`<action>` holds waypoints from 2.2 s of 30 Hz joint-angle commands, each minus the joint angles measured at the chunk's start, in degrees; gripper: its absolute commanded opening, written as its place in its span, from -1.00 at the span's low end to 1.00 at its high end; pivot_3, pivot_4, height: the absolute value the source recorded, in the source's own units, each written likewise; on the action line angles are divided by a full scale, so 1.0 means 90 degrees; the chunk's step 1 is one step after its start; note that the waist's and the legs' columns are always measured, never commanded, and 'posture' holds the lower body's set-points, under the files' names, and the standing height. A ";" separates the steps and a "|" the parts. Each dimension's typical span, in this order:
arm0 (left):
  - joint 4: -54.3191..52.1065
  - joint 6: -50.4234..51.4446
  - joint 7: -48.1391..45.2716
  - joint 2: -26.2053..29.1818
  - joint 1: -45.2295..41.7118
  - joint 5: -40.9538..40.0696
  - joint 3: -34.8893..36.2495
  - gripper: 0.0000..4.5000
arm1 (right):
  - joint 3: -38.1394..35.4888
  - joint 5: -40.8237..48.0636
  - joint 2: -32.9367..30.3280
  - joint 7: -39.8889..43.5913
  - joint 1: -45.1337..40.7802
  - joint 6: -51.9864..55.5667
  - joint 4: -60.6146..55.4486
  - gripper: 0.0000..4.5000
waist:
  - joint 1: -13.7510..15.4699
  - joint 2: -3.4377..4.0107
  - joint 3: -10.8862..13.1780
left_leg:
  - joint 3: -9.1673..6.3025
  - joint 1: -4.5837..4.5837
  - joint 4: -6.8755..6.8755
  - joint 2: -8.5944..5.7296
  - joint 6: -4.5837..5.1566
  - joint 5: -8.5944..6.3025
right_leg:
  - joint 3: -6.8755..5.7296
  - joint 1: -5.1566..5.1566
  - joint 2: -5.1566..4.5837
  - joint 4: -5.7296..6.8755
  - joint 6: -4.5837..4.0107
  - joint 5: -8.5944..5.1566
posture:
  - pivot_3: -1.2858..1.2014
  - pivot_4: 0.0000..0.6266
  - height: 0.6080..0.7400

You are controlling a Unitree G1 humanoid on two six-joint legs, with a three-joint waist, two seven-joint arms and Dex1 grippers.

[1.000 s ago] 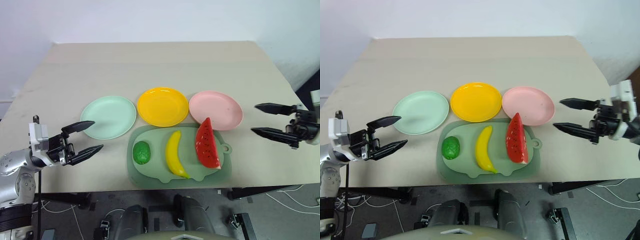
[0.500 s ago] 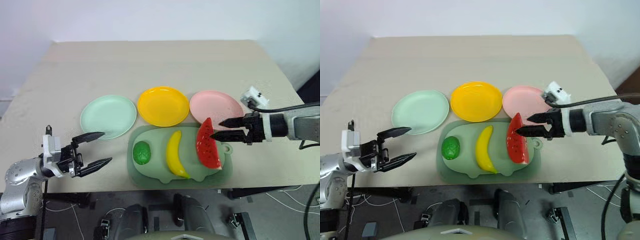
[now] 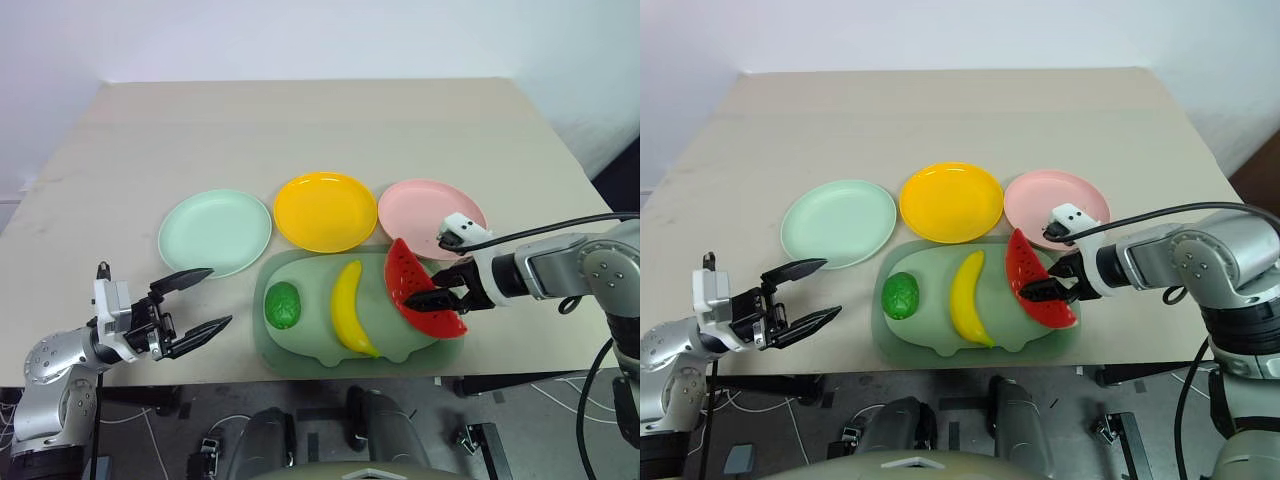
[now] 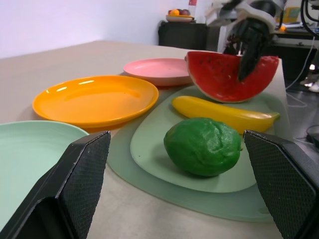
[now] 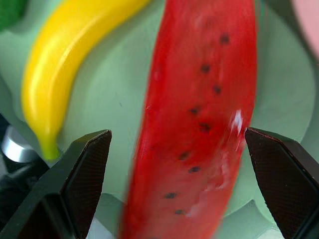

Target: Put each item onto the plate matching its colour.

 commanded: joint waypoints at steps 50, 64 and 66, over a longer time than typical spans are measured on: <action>0.0508 -0.0594 -0.0068 0.0005 -0.0286 0.0097 -0.0114 1.00 | 0.1431 -0.4389 0.0910 0.2000 -0.2333 -0.3851 0.4927 0.81 | -0.0030 -0.0042 -0.0029 | 0.0021 -0.0001 -0.0002 0.0001 0.0001 0.0000 | -0.0007 -0.0001 0.0002 0.0001 0.0002 0.0002 | 0.03 -0.52 0.94; 0.0540 -0.0646 -0.0054 0.0069 -0.0269 0.0084 -0.0080 1.00 | 0.1528 -0.5288 -0.0025 0.4178 -0.3580 -0.4987 0.5261 0.99 | -0.0042 -0.0003 -0.0006 | 0.0023 -0.0002 -0.0002 0.0000 0.0001 0.0000 | -0.0006 -0.0007 0.0000 0.0001 0.0002 0.0002 | 0.03 -0.52 0.94; 0.0563 -0.0658 -0.0055 0.0069 -0.0286 0.0093 -0.0087 1.00 | 0.1655 -0.5498 -0.0016 0.4299 -0.3568 -0.5098 0.5405 0.99 | -0.0034 -0.0004 -0.0007 | 0.0022 -0.0001 -0.0003 0.0003 0.0001 0.0000 | -0.0008 -0.0006 0.0004 0.0001 0.0002 0.0002 | 0.03 -0.52 0.94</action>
